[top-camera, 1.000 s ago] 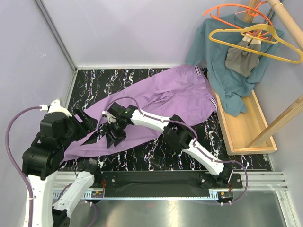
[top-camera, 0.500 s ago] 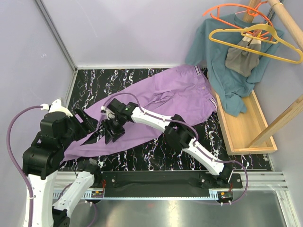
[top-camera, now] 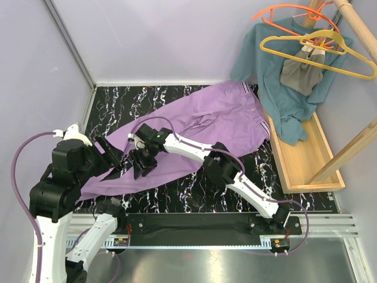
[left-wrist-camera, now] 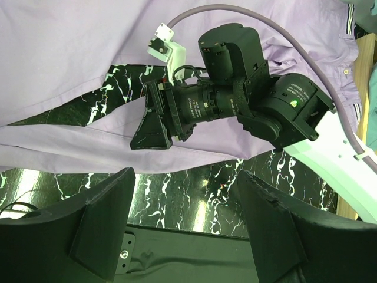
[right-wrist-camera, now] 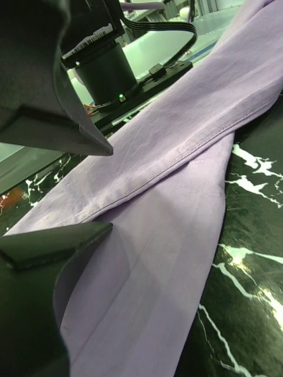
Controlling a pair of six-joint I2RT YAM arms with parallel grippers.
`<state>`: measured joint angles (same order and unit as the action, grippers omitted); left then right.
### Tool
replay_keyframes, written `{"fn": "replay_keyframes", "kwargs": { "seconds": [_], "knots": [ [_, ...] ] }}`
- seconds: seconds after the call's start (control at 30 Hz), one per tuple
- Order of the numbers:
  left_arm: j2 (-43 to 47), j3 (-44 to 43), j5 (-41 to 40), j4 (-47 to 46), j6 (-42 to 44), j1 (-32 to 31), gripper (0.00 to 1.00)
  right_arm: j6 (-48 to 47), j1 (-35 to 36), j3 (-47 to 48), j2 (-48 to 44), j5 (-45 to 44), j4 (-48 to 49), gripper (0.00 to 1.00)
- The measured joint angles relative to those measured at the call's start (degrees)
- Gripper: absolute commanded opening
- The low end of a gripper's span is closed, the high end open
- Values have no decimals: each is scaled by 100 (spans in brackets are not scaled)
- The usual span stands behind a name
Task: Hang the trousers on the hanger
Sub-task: Flatten out the trousers at the center of the board.
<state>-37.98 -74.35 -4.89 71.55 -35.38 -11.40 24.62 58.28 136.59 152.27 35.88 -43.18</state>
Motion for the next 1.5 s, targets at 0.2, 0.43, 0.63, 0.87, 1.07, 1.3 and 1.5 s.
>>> {"fn": "replay_keyframes", "kwargs": {
  "seconds": [0.2,0.43,0.63,0.87,1.07,1.3,1.5],
  "knots": [
    [-7,26,22,9,0,0,76,122,7,-299,-22,391,170,47],
    [-76,50,37,9,-2,0,76,240,33,-890,-199,925,299,36],
    [-160,87,68,13,-22,0,76,234,44,-918,-205,986,302,35],
    [-157,87,92,59,-96,0,76,170,46,-977,-205,925,299,26],
    [-157,87,92,90,-149,0,76,133,52,-997,-205,723,278,8],
    [-221,81,109,87,-192,0,76,-33,46,-522,-205,166,-179,0],
    [-525,-398,-118,221,-181,0,74,-105,-393,74,-407,85,-581,0]
  ]
}}
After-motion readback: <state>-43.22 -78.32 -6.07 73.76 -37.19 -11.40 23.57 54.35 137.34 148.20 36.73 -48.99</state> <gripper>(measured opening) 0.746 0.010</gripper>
